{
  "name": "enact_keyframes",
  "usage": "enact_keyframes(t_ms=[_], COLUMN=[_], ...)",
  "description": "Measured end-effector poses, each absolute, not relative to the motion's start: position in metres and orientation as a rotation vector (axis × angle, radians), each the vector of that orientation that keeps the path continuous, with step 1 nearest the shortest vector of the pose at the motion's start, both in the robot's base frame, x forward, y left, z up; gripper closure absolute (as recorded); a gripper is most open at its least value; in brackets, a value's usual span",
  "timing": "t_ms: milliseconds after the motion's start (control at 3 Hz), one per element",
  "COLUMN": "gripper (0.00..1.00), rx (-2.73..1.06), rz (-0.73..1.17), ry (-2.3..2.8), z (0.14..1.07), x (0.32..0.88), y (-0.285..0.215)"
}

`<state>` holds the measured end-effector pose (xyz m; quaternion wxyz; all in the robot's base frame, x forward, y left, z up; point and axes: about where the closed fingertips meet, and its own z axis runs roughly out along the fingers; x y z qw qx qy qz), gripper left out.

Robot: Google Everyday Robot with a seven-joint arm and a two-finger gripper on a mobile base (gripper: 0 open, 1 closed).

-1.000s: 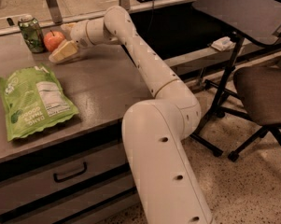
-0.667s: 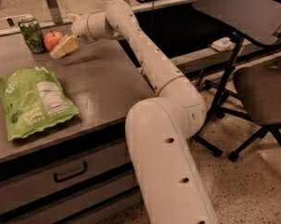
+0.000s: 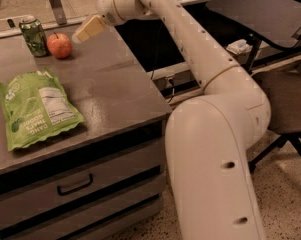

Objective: Move apple near green can

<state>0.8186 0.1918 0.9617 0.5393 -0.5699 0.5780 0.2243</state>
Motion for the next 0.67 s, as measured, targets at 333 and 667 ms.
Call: enact_keyframes(t_ms=[333,667], gripper=[0.0,0.0], rx=[-1.334,-1.335], rz=[0.426,0.432], ry=[1.492,1.501], z=[0.9795,0.9783], x=[0.8105,0.8082], y=[0.1541,0.1574])
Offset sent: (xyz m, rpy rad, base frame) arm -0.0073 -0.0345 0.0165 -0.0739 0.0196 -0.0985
